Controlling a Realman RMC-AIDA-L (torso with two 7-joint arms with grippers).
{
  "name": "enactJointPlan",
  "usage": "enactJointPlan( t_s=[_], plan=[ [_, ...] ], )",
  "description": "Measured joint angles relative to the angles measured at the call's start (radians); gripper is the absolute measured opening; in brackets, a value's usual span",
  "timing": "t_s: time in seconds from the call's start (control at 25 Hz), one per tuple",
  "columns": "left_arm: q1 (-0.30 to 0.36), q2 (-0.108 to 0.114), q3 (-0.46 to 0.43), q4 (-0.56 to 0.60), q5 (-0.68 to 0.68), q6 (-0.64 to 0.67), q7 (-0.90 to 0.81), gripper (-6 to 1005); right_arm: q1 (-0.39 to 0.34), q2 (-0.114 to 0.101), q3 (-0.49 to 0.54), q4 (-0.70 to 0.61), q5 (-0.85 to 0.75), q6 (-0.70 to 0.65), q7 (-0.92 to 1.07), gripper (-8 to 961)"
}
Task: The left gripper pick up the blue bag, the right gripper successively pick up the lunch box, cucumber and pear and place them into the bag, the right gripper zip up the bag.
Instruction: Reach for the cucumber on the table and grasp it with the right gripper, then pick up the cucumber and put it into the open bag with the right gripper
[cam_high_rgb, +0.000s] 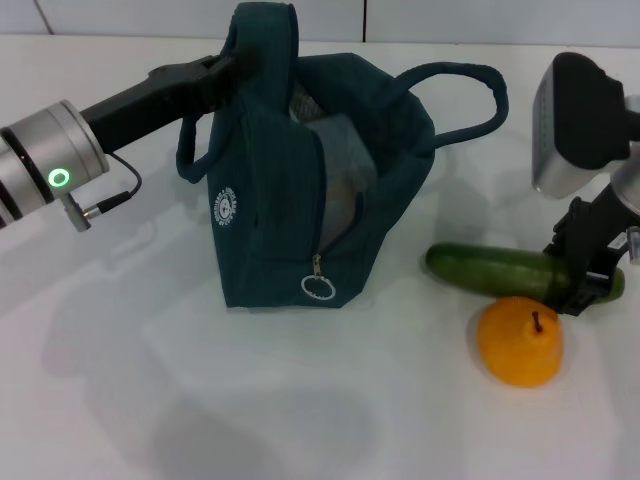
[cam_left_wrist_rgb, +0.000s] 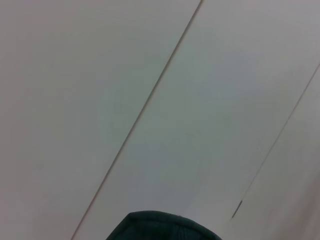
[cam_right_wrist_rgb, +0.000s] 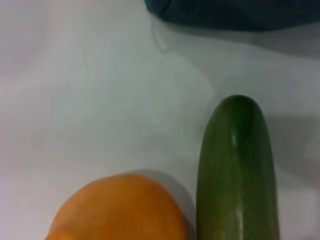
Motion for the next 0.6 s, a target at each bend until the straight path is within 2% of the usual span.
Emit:
enactJointPlan(
  t_s=[0.2,0.4,0.52,0.56,0.6],
  plan=[
    [0.002,0.0,0.0,0.0,0.0,0.0,0.0,45,-0.016,-0.006,0.092,-0.045,0.018,-0.011,-0.005,633],
    [0.008,0.0,0.0,0.0,0.0,0.001,0.0,45,-0.076,-0.012,0.3,-0.165,0.076,-0.067,-0.062,633],
    [0.009,0.001,0.0,0.0,0.0,0.005,0.0,45,-0.119,-0.017,0.427,-0.222,0.191,-0.092,-0.123,634],
    [0.009,0.001,0.0,0.0,0.0,0.008,0.0,45,-0.148,-0.021,0.49,-0.231,0.31,-0.087,-0.177,634],
    [0.009,0.001,0.0,0.001,0.0,0.01,0.0,45,-0.148,-0.021,0.49,-0.231,0.31,-0.087,-0.177,634]
  ],
)
